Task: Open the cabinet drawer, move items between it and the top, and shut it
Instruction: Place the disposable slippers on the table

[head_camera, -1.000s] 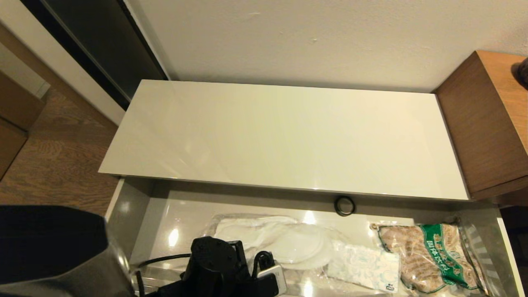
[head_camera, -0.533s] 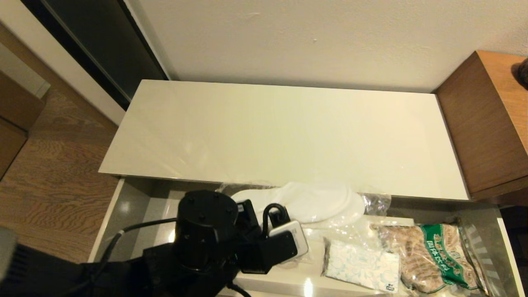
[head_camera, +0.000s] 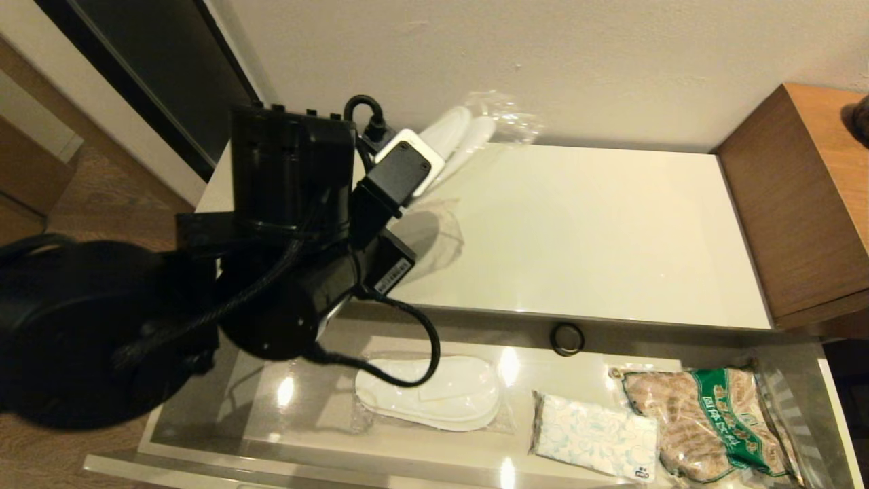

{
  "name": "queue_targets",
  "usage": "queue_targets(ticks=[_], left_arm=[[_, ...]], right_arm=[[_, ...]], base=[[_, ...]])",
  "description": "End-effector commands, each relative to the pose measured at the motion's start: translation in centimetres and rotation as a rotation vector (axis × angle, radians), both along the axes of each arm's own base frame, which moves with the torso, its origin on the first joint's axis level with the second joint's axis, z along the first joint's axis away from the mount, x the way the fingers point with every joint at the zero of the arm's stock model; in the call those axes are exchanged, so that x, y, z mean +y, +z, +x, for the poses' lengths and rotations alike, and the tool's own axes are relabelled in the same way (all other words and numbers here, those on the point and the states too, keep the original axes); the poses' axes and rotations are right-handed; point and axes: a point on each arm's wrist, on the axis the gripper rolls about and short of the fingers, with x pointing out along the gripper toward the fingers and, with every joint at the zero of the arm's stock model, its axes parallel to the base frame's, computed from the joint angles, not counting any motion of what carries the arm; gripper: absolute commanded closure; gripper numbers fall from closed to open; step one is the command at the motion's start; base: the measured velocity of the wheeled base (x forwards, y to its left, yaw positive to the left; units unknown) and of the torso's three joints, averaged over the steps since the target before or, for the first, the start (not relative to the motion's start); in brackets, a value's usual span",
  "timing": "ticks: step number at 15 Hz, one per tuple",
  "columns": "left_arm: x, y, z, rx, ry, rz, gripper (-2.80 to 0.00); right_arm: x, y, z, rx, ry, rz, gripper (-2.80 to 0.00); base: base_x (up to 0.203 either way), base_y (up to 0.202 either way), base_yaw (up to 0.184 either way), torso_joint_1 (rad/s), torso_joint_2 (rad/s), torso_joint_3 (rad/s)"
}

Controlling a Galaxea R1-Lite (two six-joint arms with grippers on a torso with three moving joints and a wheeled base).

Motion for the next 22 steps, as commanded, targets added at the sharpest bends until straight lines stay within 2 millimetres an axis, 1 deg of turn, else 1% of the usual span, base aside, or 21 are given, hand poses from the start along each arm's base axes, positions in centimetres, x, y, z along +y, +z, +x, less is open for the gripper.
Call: queue_targets(ticks=[1,4,5,6,7,8,9,10,12,14,16,18,19,22], left_arm=[[0.4,-2.1,4.3,0.069,0.138,-0.015,0.00],[2.5,-7.3,12.0,0.179,0.346,-0.021,0.00],[3.2,-8.5,14.1,0.193,0.393,-0.031,0.00],[3.5,-9.4,15.9,0.194,0.426,-0.047,0.00],[3.9,-9.6,17.4,0.181,0.452,-0.068,0.00],[4.1,-9.4,18.5,0.167,0.469,-0.085,0.00],[4.3,-9.0,18.9,0.163,0.476,-0.091,0.00],[4.4,-8.3,18.9,0.168,0.478,-0.089,0.00],[4.3,-6.5,18.9,0.135,0.471,-0.115,0.00],[4.2,-4.1,18.8,0.084,0.460,-0.152,0.00],[4.1,-1.1,17.6,0.065,0.436,-0.172,0.00],[4.1,0.9,16.2,0.064,0.416,-0.178,0.00],[4.1,1.1,15.6,0.080,0.410,-0.167,-2.80],[4.2,0.6,15.0,0.107,0.410,-0.147,-2.80]], right_arm=[[0.0,0.0,0.0,0.001,0.000,-0.001,0.00],[0.0,0.0,0.0,0.001,0.000,-0.001,0.00],[0.0,0.0,0.0,0.001,0.000,-0.001,0.00],[0.0,0.0,0.0,0.001,0.002,0.000,0.00],[0.0,0.0,0.0,0.001,0.000,-0.001,0.00],[0.0,0.0,0.0,0.001,0.000,-0.001,0.00],[0.0,0.0,0.0,0.001,0.000,-0.001,0.00],[0.0,0.0,0.0,0.001,0.000,-0.001,0.00],[0.0,0.0,0.0,0.001,0.000,-0.001,0.00],[0.0,0.0,0.0,0.001,0.000,-0.001,0.00],[0.0,0.0,0.0,0.001,0.000,-0.001,0.00],[0.0,0.0,0.0,0.001,0.000,-0.001,0.00],[0.0,0.0,0.0,0.001,0.001,-0.001,0.00],[0.0,0.0,0.0,0.001,0.000,-0.001,0.00]], base=[[0.000,0.000,0.000,0.000,0.00,0.000],[0.000,0.000,0.000,0.000,0.00,0.000],[0.000,0.000,0.000,0.000,0.00,0.000],[0.000,0.000,0.000,0.000,0.00,0.000],[0.000,0.000,0.000,0.000,0.00,0.000],[0.000,0.000,0.000,0.000,0.00,0.000],[0.000,0.000,0.000,0.000,0.00,0.000],[0.000,0.000,0.000,0.000,0.00,0.000],[0.000,0.000,0.000,0.000,0.00,0.000],[0.000,0.000,0.000,0.000,0.00,0.000],[0.000,0.000,0.000,0.000,0.00,0.000],[0.000,0.000,0.000,0.000,0.00,0.000],[0.000,0.000,0.000,0.000,0.00,0.000],[0.000,0.000,0.000,0.000,0.00,0.000]])
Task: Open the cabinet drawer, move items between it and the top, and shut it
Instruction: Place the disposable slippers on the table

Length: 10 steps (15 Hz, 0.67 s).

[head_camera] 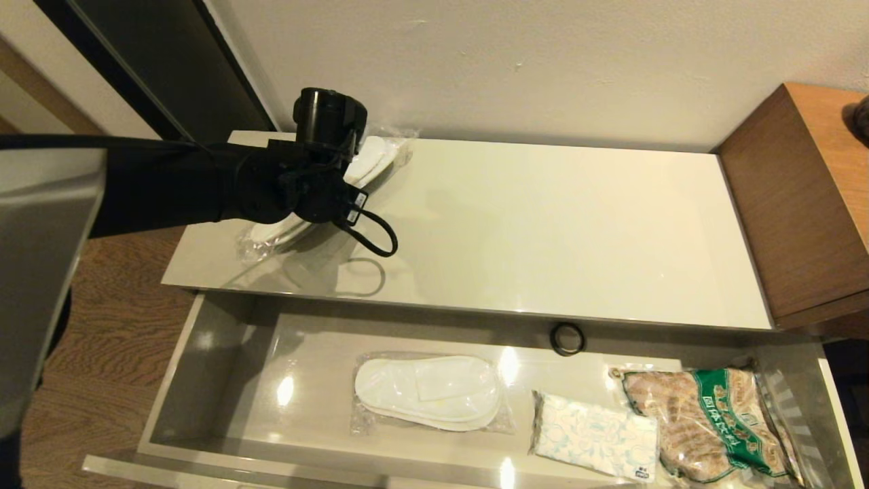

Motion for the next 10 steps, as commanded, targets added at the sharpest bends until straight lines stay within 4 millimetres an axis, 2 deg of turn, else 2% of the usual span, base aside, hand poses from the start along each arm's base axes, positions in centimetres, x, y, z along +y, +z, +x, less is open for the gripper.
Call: queue_targets(ticks=[1,3,5,7,10], left_arm=[[0.2,0.6,-0.6,-0.011,0.003,-0.002,-2.80],[0.5,1.8,-1.0,-0.040,0.003,-0.017,-2.80],[1.1,3.8,-2.5,-0.077,-0.005,-0.038,-2.80],[1.5,6.8,-6.1,-0.093,-0.053,-0.072,-2.80],[2.0,9.8,-13.6,0.023,-0.147,-0.131,-2.80]], right_arm=[[0.0,0.0,0.0,0.001,0.000,-0.001,0.00],[0.0,0.0,0.0,0.001,0.000,-0.001,0.00],[0.0,0.0,0.0,0.001,0.000,-0.001,0.00],[0.0,0.0,0.0,0.001,0.000,-0.001,0.00],[0.0,0.0,0.0,0.001,0.000,-0.001,0.00]], base=[[0.000,0.000,0.000,0.000,0.00,0.000],[0.000,0.000,0.000,0.000,0.00,0.000],[0.000,0.000,0.000,0.000,0.00,0.000],[0.000,0.000,0.000,0.000,0.00,0.000],[0.000,0.000,0.000,0.000,0.00,0.000]])
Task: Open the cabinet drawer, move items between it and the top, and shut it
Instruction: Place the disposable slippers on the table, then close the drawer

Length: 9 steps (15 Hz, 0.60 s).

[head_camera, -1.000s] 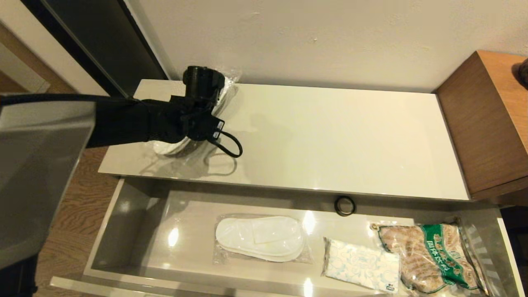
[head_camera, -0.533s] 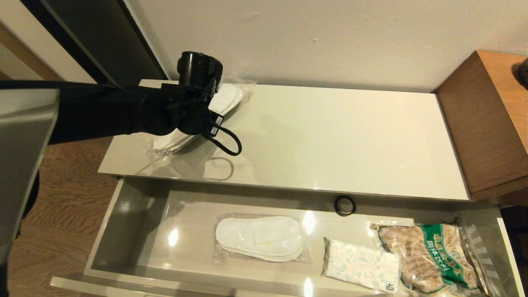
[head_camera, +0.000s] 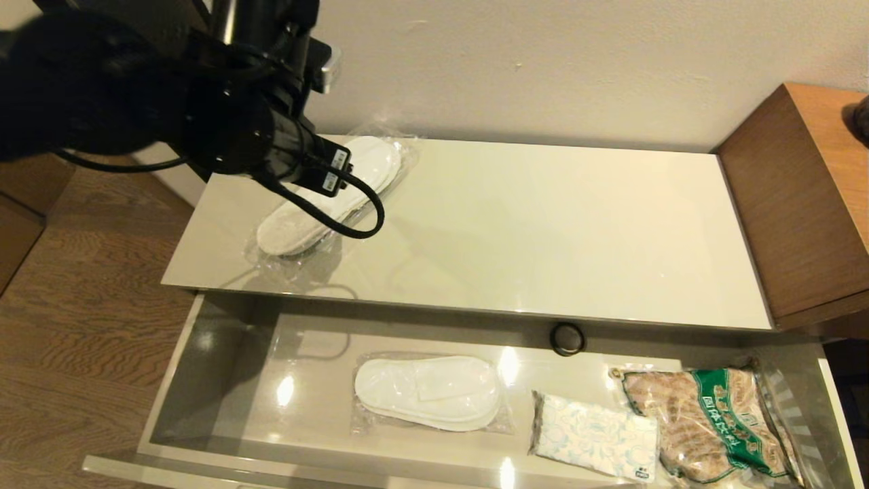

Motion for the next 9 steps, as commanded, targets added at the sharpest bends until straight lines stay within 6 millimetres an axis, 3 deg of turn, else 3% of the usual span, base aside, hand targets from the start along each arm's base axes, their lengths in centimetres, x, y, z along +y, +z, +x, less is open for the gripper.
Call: queue_targets(ticks=[1,2,4,9], left_arm=[[1.6,2.6,-5.8,0.047,-0.049,-0.025,-2.80],[2.0,3.5,-8.0,0.066,-0.080,-0.060,0.00],[3.8,4.8,-11.9,0.089,-0.140,-0.119,0.00],[9.3,6.5,-18.5,0.077,-0.170,-0.268,0.00]], right_arm=[[0.0,0.0,0.0,0.001,0.000,-0.001,0.00],[0.0,0.0,0.0,0.001,0.000,-0.001,0.00],[0.0,0.0,0.0,0.001,0.000,-0.001,0.00],[0.0,0.0,0.0,0.001,0.000,-0.001,0.00]], base=[[0.000,0.000,0.000,0.000,0.00,0.000],[0.000,0.000,0.000,0.000,0.00,0.000],[0.000,0.000,0.000,0.000,0.00,0.000],[0.000,0.000,0.000,0.000,0.00,0.000]])
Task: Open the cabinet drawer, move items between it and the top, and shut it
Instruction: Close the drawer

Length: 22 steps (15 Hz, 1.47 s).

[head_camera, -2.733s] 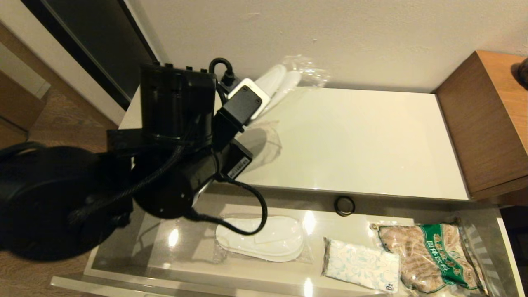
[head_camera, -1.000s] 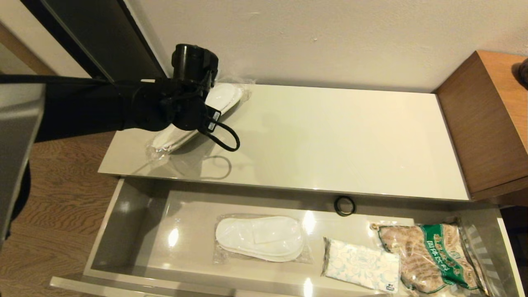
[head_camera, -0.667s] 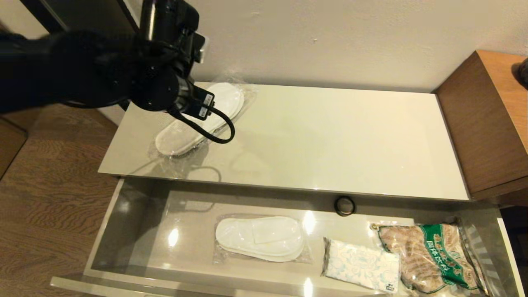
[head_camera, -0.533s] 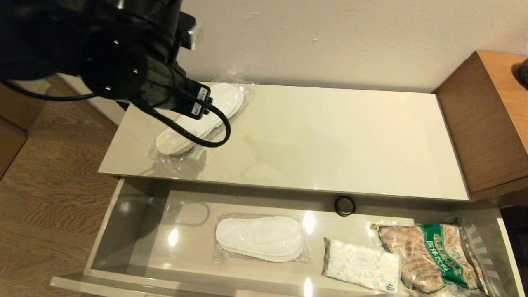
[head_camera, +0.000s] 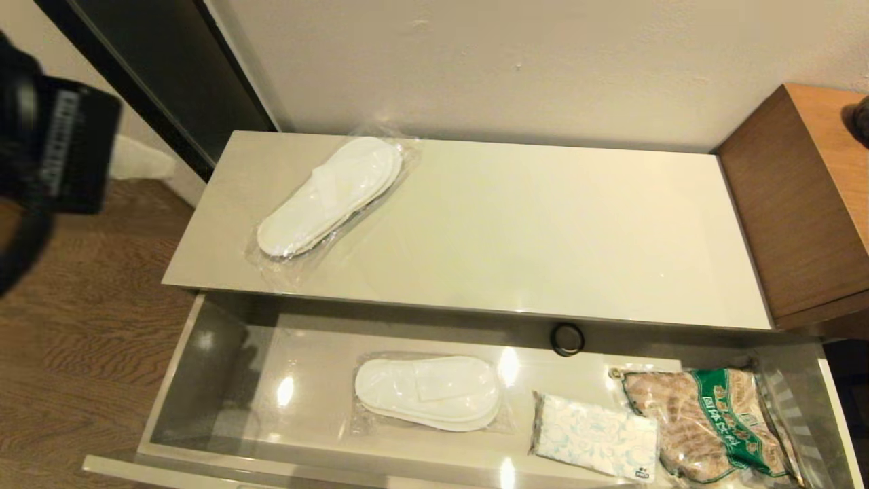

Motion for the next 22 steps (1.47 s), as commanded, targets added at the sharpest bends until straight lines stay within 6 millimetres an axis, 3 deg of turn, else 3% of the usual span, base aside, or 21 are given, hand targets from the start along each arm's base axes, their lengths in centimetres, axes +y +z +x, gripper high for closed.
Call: queue_targets(ticks=[1,5,9,11,14,16,18,22], left_arm=[[3.4,1.2,-3.2,-0.067,0.011,-0.087,0.00],[9.0,1.9,-8.3,-0.151,0.146,-0.296,0.00],[12.2,-0.4,-13.2,-0.172,0.497,-0.375,0.00],[13.1,-4.6,-17.8,-0.139,0.610,-0.340,0.00],[12.7,-13.6,-23.0,-0.069,0.653,-0.145,0.00],[11.8,-18.1,-22.2,-0.009,0.606,-0.030,0.00],[10.9,-21.2,-20.5,0.038,0.528,0.042,0.00],[10.2,-27.8,-21.6,-0.058,0.425,0.034,0.00]], right_arm=[[0.0,0.0,0.0,0.001,0.000,-0.001,0.00],[0.0,0.0,0.0,0.001,0.000,-0.001,0.00],[0.0,0.0,0.0,0.001,0.000,-0.001,0.00],[0.0,0.0,0.0,0.001,0.000,-0.001,0.00],[0.0,0.0,0.0,0.001,0.000,-0.001,0.00],[0.0,0.0,0.0,0.001,0.000,-0.001,0.00],[0.0,0.0,0.0,0.001,0.000,-0.001,0.00],[0.0,0.0,0.0,0.001,0.000,0.000,0.00]], base=[[0.000,0.000,0.000,0.000,0.00,0.000],[0.000,0.000,0.000,0.000,0.00,0.000],[0.000,0.000,0.000,0.000,0.00,0.000],[0.000,0.000,0.000,0.000,0.00,0.000],[0.000,0.000,0.000,0.000,0.00,0.000],[0.000,0.000,0.000,0.000,0.00,0.000],[0.000,0.000,0.000,0.000,0.00,0.000],[0.000,0.000,0.000,0.000,0.00,0.000]])
